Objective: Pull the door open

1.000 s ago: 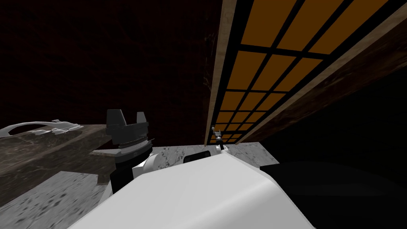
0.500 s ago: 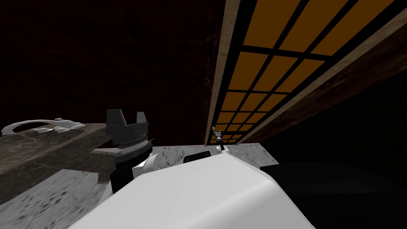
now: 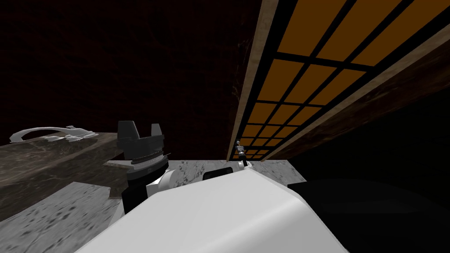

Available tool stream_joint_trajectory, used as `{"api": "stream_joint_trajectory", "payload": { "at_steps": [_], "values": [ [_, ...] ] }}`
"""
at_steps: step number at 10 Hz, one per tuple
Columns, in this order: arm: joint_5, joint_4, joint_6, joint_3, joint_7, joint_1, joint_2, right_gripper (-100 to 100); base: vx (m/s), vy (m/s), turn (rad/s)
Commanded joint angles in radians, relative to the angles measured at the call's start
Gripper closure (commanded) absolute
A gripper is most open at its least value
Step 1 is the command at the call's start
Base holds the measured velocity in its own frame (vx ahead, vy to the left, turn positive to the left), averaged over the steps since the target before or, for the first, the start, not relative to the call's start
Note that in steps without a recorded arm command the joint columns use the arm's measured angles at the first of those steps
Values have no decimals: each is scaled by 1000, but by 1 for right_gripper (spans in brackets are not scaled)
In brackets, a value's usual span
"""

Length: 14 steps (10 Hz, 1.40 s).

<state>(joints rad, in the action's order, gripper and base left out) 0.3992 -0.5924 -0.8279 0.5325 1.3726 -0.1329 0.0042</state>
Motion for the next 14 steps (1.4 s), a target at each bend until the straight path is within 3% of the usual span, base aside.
{"api": "stream_joint_trajectory", "payload": {
  "at_steps": [1,2,4,5,7,10,11,12,14],
  "values": [
    [-4,-5,3,6,0,-4,-10,100,-1,-7,10],
    [-6,0,0,14,-3,20,-29,-100,-47,33,-53],
    [-9,-4,-6,22,-11,33,-65,-100,-95,87,-13],
    [-8,-6,-10,19,-15,31,-70,-100,-154,123,43],
    [-3,-12,-20,9,-23,21,-65,-100,-168,117,27],
    [7,-21,-34,-10,-31,0,-33,-100,-189,-3,14],
    [3,-7,-33,-4,-28,-2,-44,-100,-83,-19,5],
    [-7,2,-41,12,-35,12,-73,-100,34,4,29],
    [-18,9,-47,29,-46,28,-102,-100,144,8,34]
  ]
}}
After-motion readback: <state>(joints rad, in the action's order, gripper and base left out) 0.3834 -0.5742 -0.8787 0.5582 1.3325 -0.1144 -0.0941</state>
